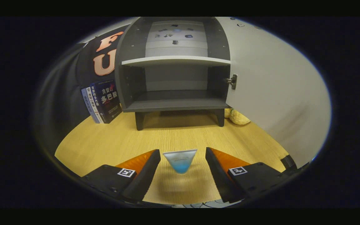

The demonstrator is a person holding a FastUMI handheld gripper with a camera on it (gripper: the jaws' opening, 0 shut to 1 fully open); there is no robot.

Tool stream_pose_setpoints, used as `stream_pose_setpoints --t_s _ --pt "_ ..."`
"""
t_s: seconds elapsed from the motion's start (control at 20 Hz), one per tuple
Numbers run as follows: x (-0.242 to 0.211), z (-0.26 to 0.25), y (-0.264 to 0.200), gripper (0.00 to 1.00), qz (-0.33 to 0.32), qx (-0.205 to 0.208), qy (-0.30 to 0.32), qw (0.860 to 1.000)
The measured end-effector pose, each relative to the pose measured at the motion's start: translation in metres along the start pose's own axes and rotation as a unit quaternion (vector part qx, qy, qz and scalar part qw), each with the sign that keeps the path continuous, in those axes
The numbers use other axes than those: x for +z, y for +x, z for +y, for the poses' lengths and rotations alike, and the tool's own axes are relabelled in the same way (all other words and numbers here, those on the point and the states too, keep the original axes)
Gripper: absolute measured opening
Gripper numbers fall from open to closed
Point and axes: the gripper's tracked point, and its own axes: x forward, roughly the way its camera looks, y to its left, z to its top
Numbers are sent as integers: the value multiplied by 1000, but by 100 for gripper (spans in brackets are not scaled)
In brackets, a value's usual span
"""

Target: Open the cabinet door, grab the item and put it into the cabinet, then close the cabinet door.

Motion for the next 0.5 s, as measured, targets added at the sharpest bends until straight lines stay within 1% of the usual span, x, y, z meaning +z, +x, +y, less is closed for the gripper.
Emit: stream_pose_setpoints --t_s 0.15,0.25,0.35,0.4,0.5 --pt "-14 1 9 94 18 13 -5 1000" --pt "-19 2 13 80 26 20 -14 999" --pt "-19 4 14 71 30 26 -16 999" --pt "-20 4 15 70 33 24 -15 999" --pt "-20 3 12 61 45 22 -8 999"
